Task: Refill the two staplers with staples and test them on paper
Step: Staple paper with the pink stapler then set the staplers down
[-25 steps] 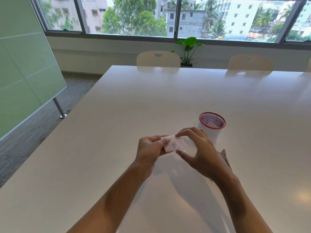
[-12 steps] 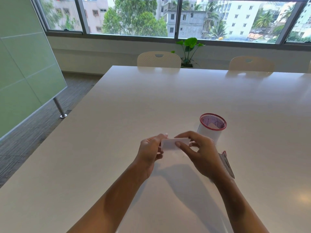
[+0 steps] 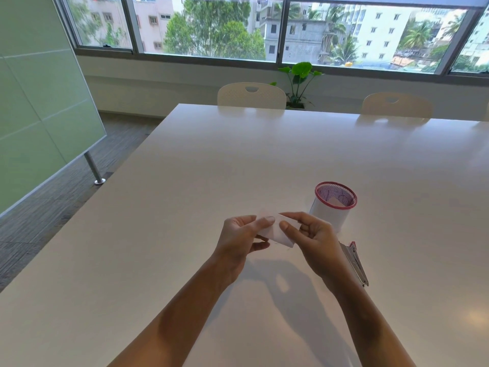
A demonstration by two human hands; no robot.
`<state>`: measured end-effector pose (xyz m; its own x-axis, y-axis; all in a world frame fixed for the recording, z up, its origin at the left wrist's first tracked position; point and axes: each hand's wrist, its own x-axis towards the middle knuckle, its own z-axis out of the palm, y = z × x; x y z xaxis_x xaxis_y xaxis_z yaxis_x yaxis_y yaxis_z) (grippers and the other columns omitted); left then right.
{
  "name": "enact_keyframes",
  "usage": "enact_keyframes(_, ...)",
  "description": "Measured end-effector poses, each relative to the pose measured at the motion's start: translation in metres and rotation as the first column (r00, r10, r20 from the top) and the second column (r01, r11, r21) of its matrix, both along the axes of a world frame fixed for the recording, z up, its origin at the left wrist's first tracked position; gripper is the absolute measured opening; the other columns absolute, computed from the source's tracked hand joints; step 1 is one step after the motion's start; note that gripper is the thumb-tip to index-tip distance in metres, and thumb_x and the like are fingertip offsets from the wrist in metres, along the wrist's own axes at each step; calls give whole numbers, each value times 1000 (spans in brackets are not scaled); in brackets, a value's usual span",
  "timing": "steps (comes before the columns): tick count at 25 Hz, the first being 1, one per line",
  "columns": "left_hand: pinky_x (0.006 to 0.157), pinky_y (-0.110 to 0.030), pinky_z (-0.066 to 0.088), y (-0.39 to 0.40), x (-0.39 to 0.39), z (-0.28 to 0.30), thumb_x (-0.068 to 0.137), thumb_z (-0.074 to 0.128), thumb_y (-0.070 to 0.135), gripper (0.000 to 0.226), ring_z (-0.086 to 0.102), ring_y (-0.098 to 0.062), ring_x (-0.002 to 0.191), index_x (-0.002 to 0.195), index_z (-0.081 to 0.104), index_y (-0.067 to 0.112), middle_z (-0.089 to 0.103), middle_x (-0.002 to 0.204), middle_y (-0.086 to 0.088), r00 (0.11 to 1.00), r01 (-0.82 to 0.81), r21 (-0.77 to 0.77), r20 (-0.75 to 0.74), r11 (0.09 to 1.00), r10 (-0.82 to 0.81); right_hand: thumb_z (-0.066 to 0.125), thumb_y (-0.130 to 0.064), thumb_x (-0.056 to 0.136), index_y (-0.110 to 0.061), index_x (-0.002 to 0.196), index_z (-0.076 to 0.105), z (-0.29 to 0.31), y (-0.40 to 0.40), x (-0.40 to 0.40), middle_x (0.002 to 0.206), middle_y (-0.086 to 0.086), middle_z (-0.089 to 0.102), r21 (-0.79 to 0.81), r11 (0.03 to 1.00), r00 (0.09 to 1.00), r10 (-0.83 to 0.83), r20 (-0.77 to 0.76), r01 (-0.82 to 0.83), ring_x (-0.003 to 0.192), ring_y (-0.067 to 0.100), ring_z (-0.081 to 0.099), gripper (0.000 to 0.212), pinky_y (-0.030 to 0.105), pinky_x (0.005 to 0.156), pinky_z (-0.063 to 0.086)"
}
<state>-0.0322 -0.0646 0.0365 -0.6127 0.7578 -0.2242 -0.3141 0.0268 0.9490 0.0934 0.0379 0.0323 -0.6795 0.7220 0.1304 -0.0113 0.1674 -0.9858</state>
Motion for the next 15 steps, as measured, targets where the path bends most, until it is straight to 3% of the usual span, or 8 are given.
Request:
enact_keyframes(5, 69, -25, 57, 1, 1, -1, 83, 77, 20, 21, 73, -16, 82, 98, 77, 4, 78, 92, -8, 999, -1, 4, -52, 1000, 1, 73, -13, 86, -13, 106, 74, 1, -2, 1, 93, -3, 76, -24, 999, 998, -47, -44, 46, 83, 12, 75, 20, 19, 64, 57)
enact_keyframes(9, 72, -26, 59, 0, 5, -1, 84, 76, 19, 13, 74, -16, 83, 92, 78, 8, 78, 89, -6, 997, 7, 9, -82, 1000, -7, 72, -11, 87, -11, 106, 73, 0, -3, 3, 93, 8, 77, -82, 994, 994, -73, -84, 66, 82, 20, 76, 19, 23, 67, 58)
enact_keyframes(15, 75, -30, 60, -3, 8, 1, 86, 74, 20, 15, 75, -19, 84, 96, 77, 9, 79, 89, -6, 992, 33, 24, -125, 999, -30, 76, -15, 85, -15, 100, 74, 2, -5, 4, 84, -1, 77, -33, 993, 989, -117, -93, 114, 78, 15, 75, 15, 21, 67, 57)
